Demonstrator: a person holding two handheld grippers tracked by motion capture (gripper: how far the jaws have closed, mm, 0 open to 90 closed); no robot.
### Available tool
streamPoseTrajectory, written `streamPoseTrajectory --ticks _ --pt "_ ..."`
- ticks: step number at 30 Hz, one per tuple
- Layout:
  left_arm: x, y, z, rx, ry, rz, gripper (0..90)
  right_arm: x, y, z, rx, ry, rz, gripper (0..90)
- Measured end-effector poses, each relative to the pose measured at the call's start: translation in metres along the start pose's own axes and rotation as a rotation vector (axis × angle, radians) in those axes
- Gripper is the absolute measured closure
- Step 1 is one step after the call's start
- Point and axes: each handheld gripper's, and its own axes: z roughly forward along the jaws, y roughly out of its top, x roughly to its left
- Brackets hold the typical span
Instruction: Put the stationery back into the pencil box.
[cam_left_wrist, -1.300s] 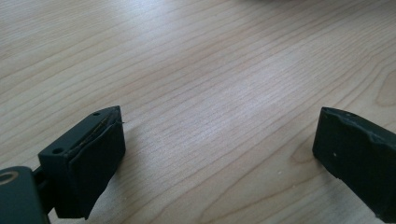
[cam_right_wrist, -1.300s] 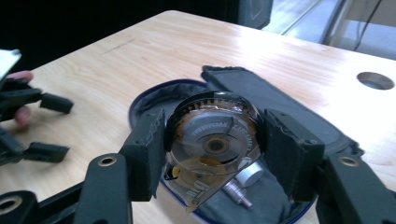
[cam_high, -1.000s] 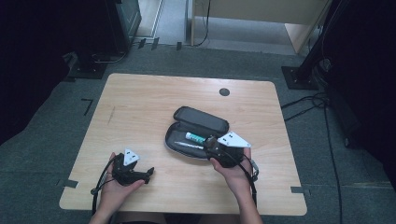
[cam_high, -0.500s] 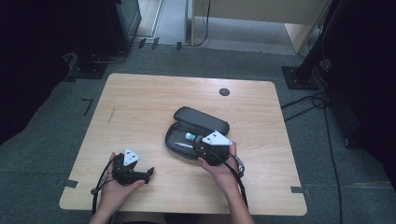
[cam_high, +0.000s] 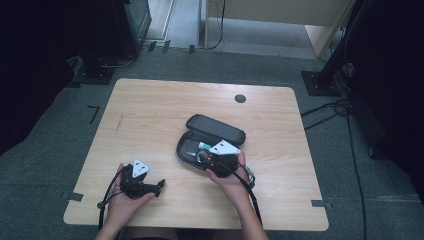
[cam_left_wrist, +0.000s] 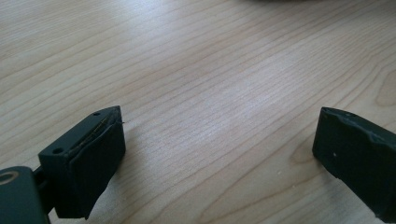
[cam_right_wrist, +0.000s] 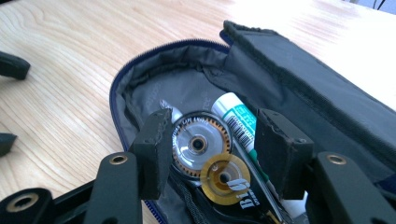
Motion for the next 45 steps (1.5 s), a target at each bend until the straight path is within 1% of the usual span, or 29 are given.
streamPoseTrajectory --ticks 3,5,8,11,14,15,17,18,19,23,25,28,35,45 --pt "0.000 0.000 0.000 0.000 0.000 0.000 2.7 -0.003 0.001 -0.008 -0.013 0.013 0.019 43.6" --pt "0.000 0.000 0.000 -0.001 0.000 -0.001 2.7 -0.006 0.002 -0.014 -0.021 0.019 0.036 39.9" --pt "0.000 0.000 0.000 -0.001 0.001 -0.001 2.7 -0.012 0.002 -0.025 -0.035 0.025 0.069 31.7" --pt "0.000 0.000 0.000 -0.002 0.001 -0.001 2.7 -0.016 0.002 -0.035 -0.043 0.010 0.086 22.9" --pt "0.000 0.000 0.000 0.000 0.001 0.000 2.7 -0.021 0.000 -0.044 -0.021 0.000 0.096 12.5" --pt "0.000 0.000 0.000 -0.001 0.001 0.000 2.7 -0.022 -0.001 -0.047 -0.018 -0.003 0.098 10.5" --pt "0.000 0.000 0.000 0.000 0.001 0.000 2.7 -0.026 -0.003 -0.052 -0.012 -0.002 0.105 1.9" --pt "0.000 0.000 0.000 0.000 0.001 0.000 2.8 -0.028 -0.004 -0.054 -0.006 -0.004 0.111 0.0" --pt "0.000 0.000 0.000 0.000 0.001 0.000 2.8 -0.030 -0.006 -0.057 -0.002 -0.007 0.118 0.0" --pt "0.000 0.000 0.000 0.002 0.001 0.003 2.7 -0.039 -0.014 -0.066 0.003 -0.024 0.111 0.0" --pt "0.000 0.000 0.000 0.002 0.001 0.002 2.8 -0.044 -0.017 -0.071 0.004 -0.039 0.125 0.0" --pt "0.000 0.000 0.000 0.002 0.001 0.003 2.7 -0.049 -0.022 -0.077 0.000 -0.047 0.130 0.0" --pt "0.000 0.000 0.000 0.002 0.000 0.003 3.0 -0.063 -0.037 -0.091 0.002 -0.084 0.150 0.0" --pt "-0.001 0.000 -0.001 -0.001 0.002 0.001 3.5 -0.086 -0.066 -0.112 0.022 -0.147 0.191 0.0"
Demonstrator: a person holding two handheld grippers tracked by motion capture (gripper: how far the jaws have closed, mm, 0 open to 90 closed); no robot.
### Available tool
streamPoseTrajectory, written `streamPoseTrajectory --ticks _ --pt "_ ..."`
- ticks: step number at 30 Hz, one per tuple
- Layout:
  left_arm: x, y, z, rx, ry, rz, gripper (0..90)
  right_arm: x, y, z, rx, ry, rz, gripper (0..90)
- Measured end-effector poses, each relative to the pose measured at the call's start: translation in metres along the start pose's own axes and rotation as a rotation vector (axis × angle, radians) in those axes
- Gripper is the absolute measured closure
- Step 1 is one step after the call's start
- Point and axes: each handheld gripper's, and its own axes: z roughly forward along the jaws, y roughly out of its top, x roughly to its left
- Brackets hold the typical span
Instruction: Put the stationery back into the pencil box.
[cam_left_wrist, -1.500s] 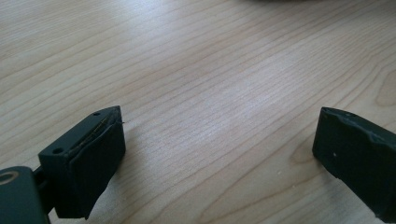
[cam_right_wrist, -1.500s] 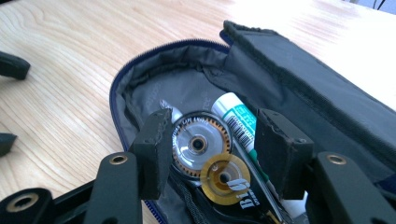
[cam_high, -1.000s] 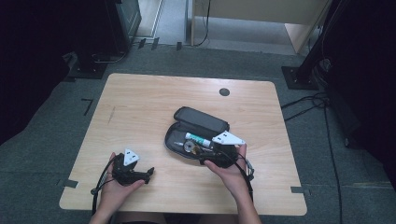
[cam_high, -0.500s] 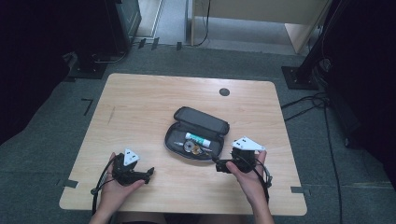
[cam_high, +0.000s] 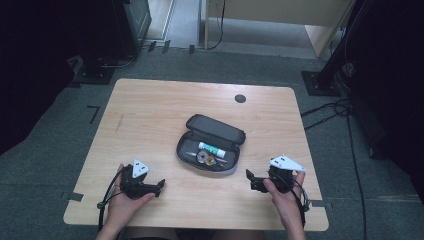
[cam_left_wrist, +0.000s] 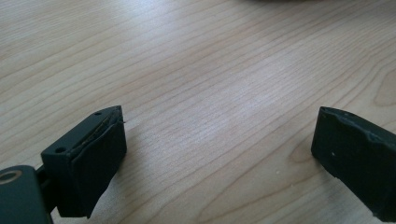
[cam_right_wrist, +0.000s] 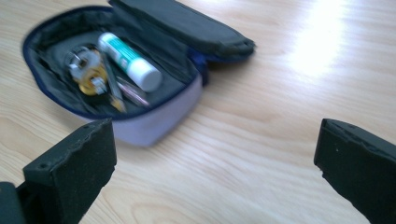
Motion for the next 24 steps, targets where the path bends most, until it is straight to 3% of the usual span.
streamPoseTrajectory --ticks 14,24 --pt "0.000 0.000 0.000 0.003 -0.001 0.003 3.5 -0.040 -0.037 -0.017 0.038 -0.092 0.069 0.0" --pt "0.000 0.000 0.000 0.001 -0.001 0.004 3.5 -0.059 -0.061 -0.026 0.070 -0.146 0.098 0.0"
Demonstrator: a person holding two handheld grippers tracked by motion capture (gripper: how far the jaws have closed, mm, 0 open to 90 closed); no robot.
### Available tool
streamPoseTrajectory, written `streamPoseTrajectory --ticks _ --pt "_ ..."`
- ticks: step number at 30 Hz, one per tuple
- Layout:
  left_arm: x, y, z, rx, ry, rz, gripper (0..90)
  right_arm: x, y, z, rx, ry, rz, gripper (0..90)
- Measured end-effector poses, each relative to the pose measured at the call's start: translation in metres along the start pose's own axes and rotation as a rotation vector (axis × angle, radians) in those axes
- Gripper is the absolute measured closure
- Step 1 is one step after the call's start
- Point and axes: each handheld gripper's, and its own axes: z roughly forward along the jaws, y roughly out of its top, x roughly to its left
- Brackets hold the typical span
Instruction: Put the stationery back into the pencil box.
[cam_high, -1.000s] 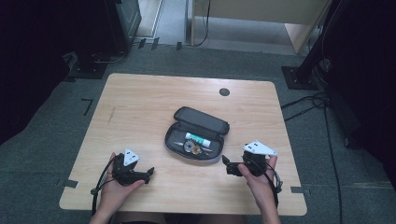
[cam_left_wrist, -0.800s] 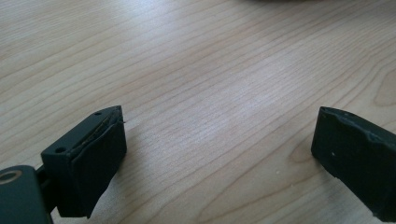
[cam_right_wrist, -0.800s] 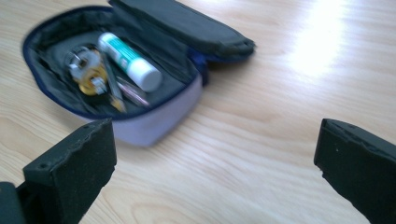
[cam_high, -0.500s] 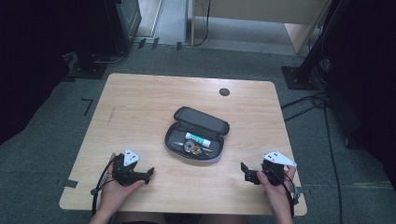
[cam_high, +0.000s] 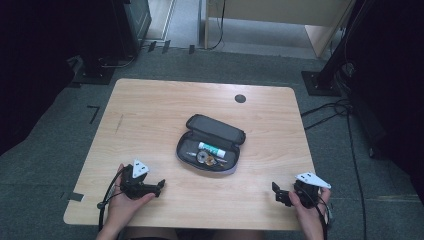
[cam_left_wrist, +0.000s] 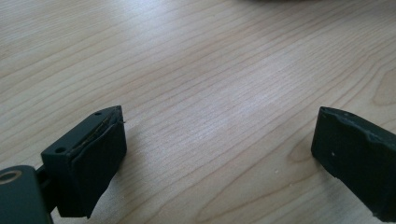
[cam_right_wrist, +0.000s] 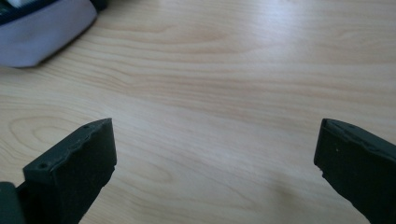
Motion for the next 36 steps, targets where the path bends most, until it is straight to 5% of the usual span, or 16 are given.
streamPoseTrajectory --ticks 10,16,36 --pt "0.000 0.000 0.000 0.001 0.001 -0.001 3.5 -0.017 -0.018 -0.004 0.040 -0.052 0.018 0.0" --pt "0.000 0.000 0.000 0.001 0.001 0.000 3.5 -0.017 -0.023 -0.002 0.069 -0.067 -0.017 0.0" --pt "0.000 0.000 0.000 0.000 -0.001 0.000 3.5 -0.011 -0.023 0.000 0.070 -0.035 -0.051 0.0"
